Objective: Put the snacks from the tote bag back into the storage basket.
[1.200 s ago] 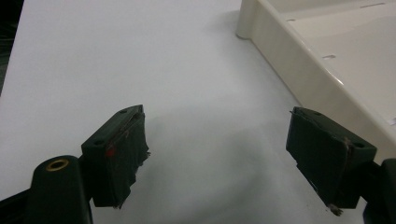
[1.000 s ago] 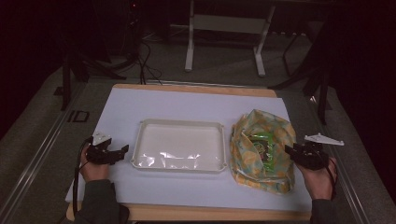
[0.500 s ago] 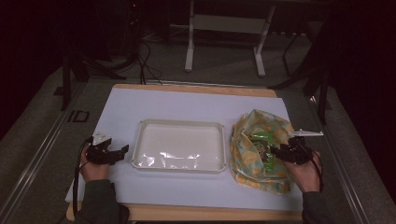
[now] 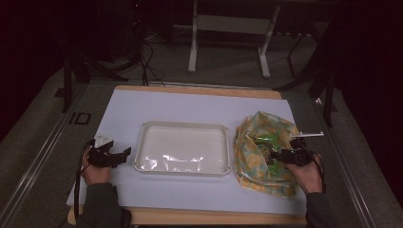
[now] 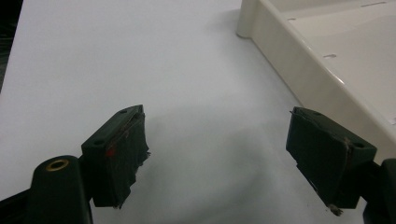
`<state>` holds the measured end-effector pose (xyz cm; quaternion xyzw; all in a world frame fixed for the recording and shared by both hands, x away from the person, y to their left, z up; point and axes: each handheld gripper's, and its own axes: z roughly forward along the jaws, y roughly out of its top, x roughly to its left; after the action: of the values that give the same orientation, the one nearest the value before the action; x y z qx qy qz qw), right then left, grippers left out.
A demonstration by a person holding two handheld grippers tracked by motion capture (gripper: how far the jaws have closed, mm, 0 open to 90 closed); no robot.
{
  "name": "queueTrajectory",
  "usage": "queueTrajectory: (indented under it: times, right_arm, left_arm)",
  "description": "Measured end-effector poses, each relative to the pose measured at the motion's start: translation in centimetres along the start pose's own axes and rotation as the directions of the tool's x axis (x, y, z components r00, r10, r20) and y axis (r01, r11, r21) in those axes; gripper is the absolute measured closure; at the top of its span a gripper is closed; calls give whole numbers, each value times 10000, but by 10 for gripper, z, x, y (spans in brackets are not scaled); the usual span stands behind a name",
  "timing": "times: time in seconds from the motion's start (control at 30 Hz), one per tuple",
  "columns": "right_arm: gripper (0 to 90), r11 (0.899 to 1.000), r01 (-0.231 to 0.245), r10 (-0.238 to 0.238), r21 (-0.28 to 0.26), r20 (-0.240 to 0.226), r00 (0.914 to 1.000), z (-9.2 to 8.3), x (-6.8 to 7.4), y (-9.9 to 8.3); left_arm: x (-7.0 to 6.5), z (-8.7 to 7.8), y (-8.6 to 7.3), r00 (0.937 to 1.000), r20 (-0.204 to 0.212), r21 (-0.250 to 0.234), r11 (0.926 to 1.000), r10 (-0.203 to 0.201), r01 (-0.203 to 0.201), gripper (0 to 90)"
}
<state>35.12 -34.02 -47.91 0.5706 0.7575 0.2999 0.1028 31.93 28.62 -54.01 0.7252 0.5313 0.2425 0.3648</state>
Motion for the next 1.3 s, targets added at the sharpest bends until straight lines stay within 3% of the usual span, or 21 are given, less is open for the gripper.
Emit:
queueTrajectory:
  times: [0.37,0.6,0.77,0.97,1.13,1.3]
  right_arm:
    - [290,9935,-827,865,788,-470,9951,21,-5,7]
    - [259,9890,-946,1029,1135,-702,9922,32,-5,9]
    - [301,9799,-1414,1615,1405,-1444,9762,40,-11,10]
    - [400,9705,-2063,2310,1250,-2352,9441,40,-17,9]
    - [461,9719,-2074,2309,1110,-2824,9311,38,-12,11]
    - [523,9811,-1724,1916,875,-3198,9279,35,-2,17]
  left_arm:
    - [0,0,0,10000,13,-18,10000,-25,25,206]
    - [0,0,0,10000,13,-21,10000,-29,29,206]
    - [0,0,0,10000,14,-19,10000,-45,45,206]
    - [0,0,0,10000,10,-6,10000,-33,33,206]
    - [0,0,0,10000,8,-13,10000,-30,30,206]
    - [0,0,0,10000,2,-18,10000,-40,40,206]
